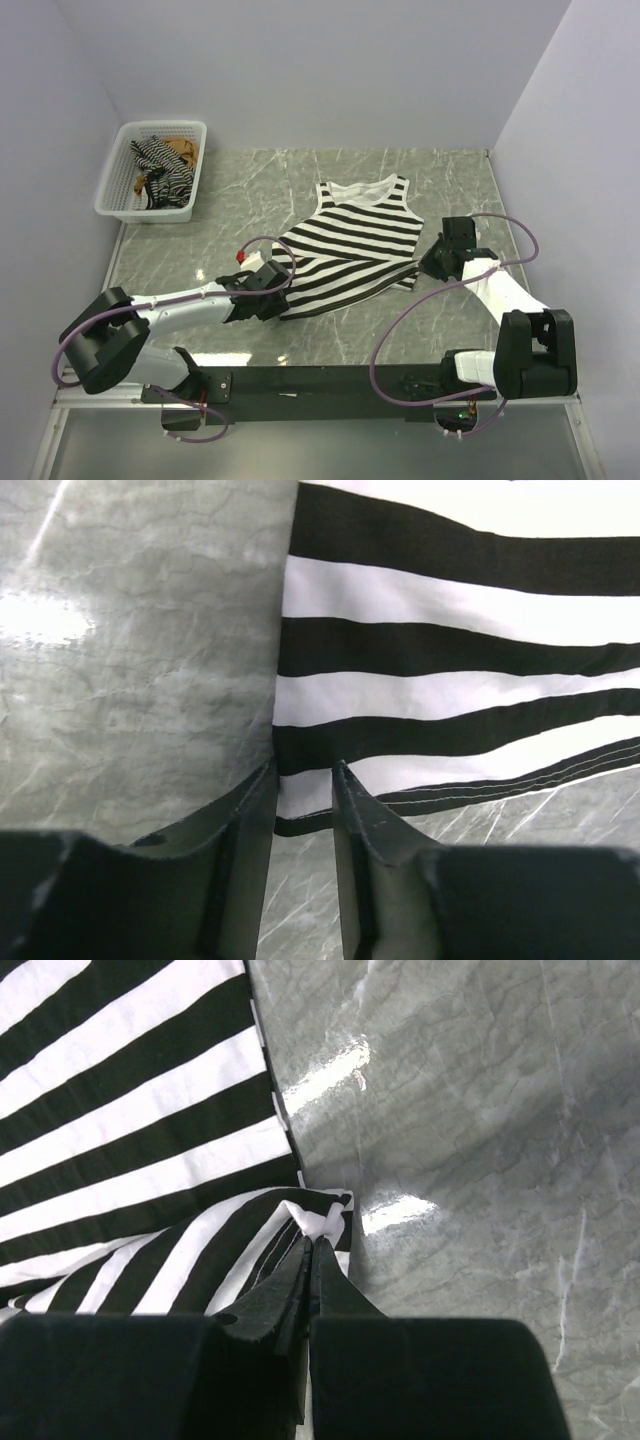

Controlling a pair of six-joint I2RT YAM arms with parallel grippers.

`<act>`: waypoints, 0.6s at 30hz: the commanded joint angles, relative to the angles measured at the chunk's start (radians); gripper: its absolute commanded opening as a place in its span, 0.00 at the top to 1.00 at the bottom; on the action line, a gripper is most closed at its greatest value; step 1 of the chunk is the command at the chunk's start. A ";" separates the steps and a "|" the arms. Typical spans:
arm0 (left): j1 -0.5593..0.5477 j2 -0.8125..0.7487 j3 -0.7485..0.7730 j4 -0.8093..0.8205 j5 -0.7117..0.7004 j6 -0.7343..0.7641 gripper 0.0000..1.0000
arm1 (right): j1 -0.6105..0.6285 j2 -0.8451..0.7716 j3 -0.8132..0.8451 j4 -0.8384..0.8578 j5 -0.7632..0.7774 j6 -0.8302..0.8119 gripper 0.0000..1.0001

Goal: Fold and stack the tank tops

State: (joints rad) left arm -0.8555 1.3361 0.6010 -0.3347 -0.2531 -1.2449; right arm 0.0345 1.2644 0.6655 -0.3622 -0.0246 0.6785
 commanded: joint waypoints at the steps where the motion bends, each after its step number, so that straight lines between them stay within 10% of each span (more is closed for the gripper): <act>1: -0.014 0.035 0.010 -0.053 -0.023 0.024 0.66 | -0.007 -0.030 -0.014 0.032 -0.018 -0.011 1.00; 5: -0.016 0.043 0.014 -0.078 -0.031 0.033 0.71 | -0.007 -0.033 -0.021 0.035 -0.023 -0.013 1.00; 9: -0.016 0.034 0.032 -0.092 -0.034 0.056 0.99 | -0.005 -0.037 -0.024 0.039 -0.032 -0.013 1.00; 18: 0.009 -0.152 0.334 -0.288 -0.202 0.171 0.99 | -0.007 -0.187 0.037 -0.053 -0.101 -0.020 1.00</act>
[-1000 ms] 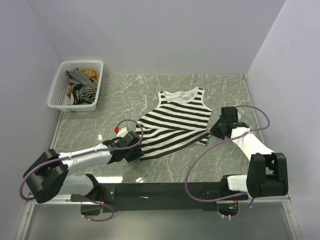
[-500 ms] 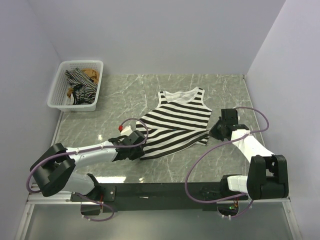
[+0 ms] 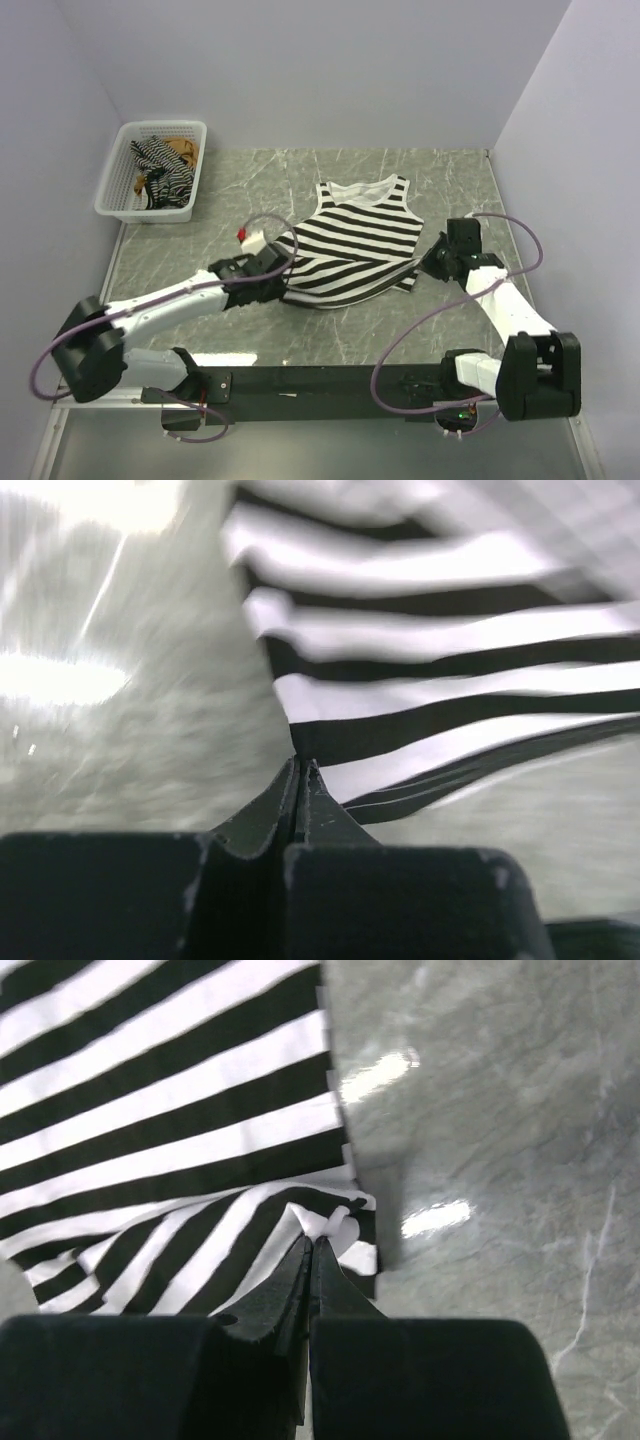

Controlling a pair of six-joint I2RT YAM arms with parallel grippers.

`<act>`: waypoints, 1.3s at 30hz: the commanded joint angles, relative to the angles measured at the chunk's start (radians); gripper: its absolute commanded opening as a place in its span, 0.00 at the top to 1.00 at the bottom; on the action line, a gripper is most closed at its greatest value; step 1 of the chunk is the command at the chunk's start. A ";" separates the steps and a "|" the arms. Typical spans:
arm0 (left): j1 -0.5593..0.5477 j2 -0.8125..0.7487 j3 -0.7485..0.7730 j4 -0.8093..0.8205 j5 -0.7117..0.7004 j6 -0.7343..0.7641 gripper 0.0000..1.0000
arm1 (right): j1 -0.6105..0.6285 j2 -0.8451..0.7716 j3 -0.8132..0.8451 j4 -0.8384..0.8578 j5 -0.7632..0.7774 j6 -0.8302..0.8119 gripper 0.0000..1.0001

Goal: Fold and stack the tank tops

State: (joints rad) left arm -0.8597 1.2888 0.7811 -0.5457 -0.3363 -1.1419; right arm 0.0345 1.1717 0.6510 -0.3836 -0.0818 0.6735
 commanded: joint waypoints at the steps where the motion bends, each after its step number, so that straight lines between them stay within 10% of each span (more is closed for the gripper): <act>1: 0.024 -0.123 0.187 -0.106 -0.135 0.076 0.99 | -0.007 -0.118 0.062 -0.046 -0.050 -0.014 1.00; 11: 0.123 -0.223 0.536 -0.091 -0.208 0.200 0.99 | -0.007 -0.290 0.395 -0.159 -0.141 0.005 1.00; 21: 0.507 0.149 0.914 0.353 0.095 0.364 0.99 | -0.007 0.347 1.086 0.040 -0.288 -0.018 1.00; 28: 0.723 0.670 1.704 0.345 0.380 0.337 1.00 | -0.008 0.890 2.041 -0.011 -0.329 -0.034 1.00; 33: 0.797 0.614 1.623 0.521 0.490 0.300 0.99 | -0.007 0.699 1.752 0.302 -0.306 -0.029 1.00; 39: 0.817 0.362 1.298 0.514 0.491 0.358 0.99 | -0.010 0.527 1.534 0.239 -0.282 -0.078 1.00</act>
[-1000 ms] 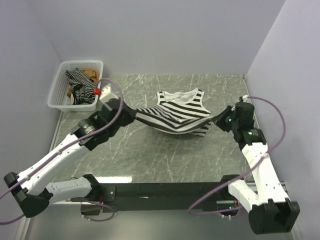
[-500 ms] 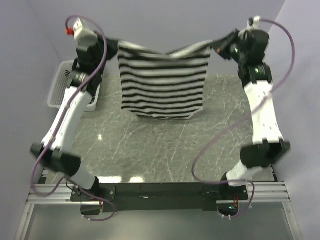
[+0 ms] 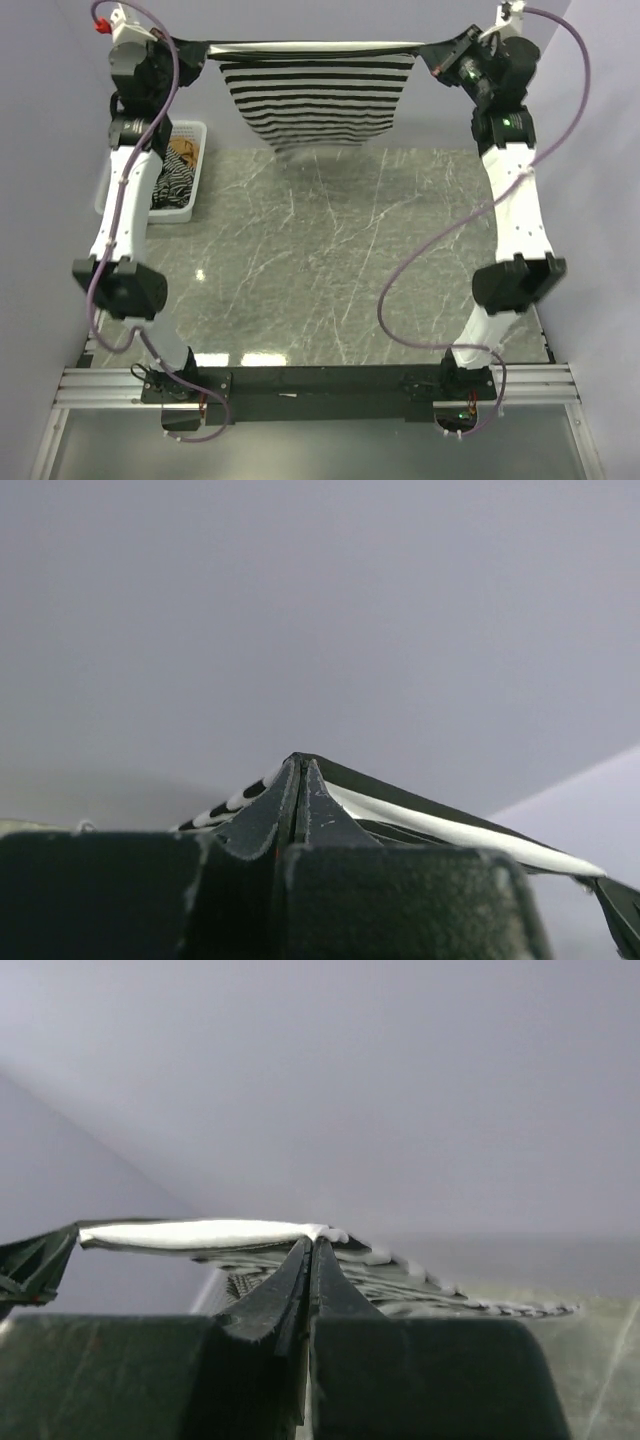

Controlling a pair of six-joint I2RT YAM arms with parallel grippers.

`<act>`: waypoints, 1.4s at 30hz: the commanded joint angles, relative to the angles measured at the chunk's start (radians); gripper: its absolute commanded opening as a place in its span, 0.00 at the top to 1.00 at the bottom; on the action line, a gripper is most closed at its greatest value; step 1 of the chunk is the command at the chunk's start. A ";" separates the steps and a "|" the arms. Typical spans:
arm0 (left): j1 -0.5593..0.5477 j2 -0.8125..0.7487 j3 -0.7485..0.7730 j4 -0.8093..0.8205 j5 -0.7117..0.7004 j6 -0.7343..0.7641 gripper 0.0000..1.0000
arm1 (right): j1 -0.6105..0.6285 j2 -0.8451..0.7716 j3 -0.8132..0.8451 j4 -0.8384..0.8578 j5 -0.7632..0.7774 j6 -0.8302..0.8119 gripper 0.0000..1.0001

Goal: Fold and stack the tank tops

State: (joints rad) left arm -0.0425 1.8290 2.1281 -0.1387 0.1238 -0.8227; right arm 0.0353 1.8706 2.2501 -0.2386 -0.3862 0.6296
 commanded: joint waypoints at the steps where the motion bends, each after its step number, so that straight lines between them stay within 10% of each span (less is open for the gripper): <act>1: 0.000 -0.206 -0.154 0.102 0.039 0.045 0.99 | -0.011 -0.216 -0.245 0.141 0.033 -0.031 1.00; 15: -0.030 -1.008 -1.520 -0.125 -0.012 -0.067 0.99 | -0.009 -0.922 -1.596 -0.085 0.151 -0.011 1.00; 19: -0.043 -1.243 -1.724 -0.216 0.066 -0.111 0.75 | -0.009 -1.047 -1.760 -0.183 0.156 0.014 0.68; 23: -0.135 -1.376 -1.781 -0.196 0.079 -0.230 0.52 | -0.006 -1.154 -1.784 -0.234 0.177 0.048 0.46; 29: -0.145 -1.175 -1.588 -0.256 -0.071 -0.124 0.50 | 0.159 -1.173 -1.761 -0.208 0.272 0.126 0.47; 35: -0.235 -0.834 -1.544 -0.056 -0.048 -0.109 0.88 | 0.445 -0.910 -1.733 -0.013 0.454 0.301 0.51; 42: -0.381 -0.622 -1.560 0.057 -0.082 -0.136 0.91 | 0.448 -0.544 -1.546 0.084 0.497 0.300 0.58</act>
State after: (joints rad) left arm -0.4080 1.1805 0.5613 -0.1852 0.0738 -0.9558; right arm 0.4767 1.2419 0.5987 -0.2615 0.0376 0.9051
